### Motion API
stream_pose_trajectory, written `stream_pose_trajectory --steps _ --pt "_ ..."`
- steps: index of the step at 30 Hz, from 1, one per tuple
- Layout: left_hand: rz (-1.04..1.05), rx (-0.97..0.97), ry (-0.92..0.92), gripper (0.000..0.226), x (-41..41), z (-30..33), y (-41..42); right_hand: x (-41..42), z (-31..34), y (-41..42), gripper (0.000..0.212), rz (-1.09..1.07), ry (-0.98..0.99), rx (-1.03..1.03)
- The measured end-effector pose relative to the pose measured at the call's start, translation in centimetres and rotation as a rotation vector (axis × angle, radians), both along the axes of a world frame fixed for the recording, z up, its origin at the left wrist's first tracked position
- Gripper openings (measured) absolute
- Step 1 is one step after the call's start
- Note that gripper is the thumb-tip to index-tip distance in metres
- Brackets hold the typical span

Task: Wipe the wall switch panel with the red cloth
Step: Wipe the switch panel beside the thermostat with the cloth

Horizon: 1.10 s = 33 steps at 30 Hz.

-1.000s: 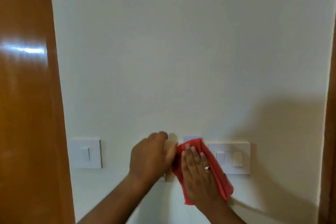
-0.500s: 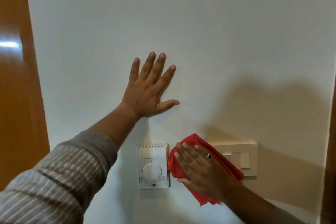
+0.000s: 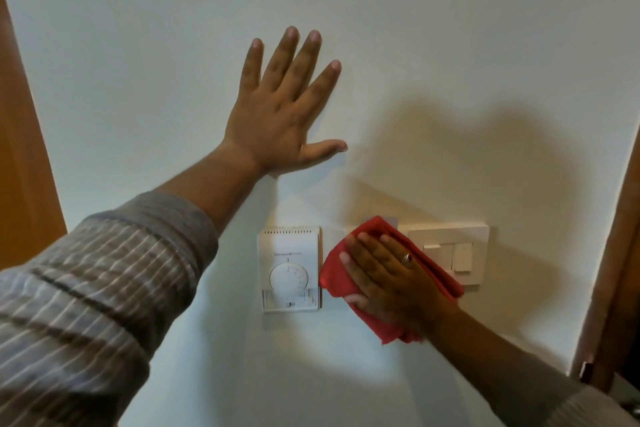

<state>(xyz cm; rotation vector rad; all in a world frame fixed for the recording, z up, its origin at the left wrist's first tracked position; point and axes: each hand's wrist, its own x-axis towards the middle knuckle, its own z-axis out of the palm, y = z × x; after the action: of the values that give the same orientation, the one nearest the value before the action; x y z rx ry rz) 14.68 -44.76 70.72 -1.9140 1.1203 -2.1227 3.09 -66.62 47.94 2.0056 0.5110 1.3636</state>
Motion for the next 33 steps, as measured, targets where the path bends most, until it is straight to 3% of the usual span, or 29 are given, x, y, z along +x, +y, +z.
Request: stream_pose_trajectory --steps 3,8,10,19,24,30,33 --pt "-0.004 -0.002 0.012 0.104 0.1 -0.5 -0.2 0.7 -1.7 1.2 0.072 -0.051 -0.056 0.18" --pt "-0.009 -0.011 0.033 0.106 -0.3 -0.8 -0.4 -1.0 0.2 -2.3 0.066 -0.05 0.142 -0.243" --pt "-0.013 -0.01 0.031 0.106 -0.2 -0.9 -0.4 -1.3 1.7 -2.9 0.064 -0.027 0.188 -0.295" --pt "-0.001 -0.02 0.047 0.105 -0.2 -1.1 -0.4 -1.8 -0.9 -3.2 0.074 -0.022 0.19 -0.092" --pt "-0.003 -0.021 0.029 0.103 -0.2 -1.1 -0.5 0.2 0.2 -0.9 0.073 0.036 0.17 -0.187" --pt "0.008 -0.044 -0.005 0.103 0.3 -0.9 -0.5 -0.5 -3.0 -1.6 0.082 -0.012 -0.005 0.119" --pt "0.011 -0.043 -0.004 0.103 0.2 -0.9 -0.5 -0.9 -2.8 -2.5 0.072 0.019 0.124 -0.078"
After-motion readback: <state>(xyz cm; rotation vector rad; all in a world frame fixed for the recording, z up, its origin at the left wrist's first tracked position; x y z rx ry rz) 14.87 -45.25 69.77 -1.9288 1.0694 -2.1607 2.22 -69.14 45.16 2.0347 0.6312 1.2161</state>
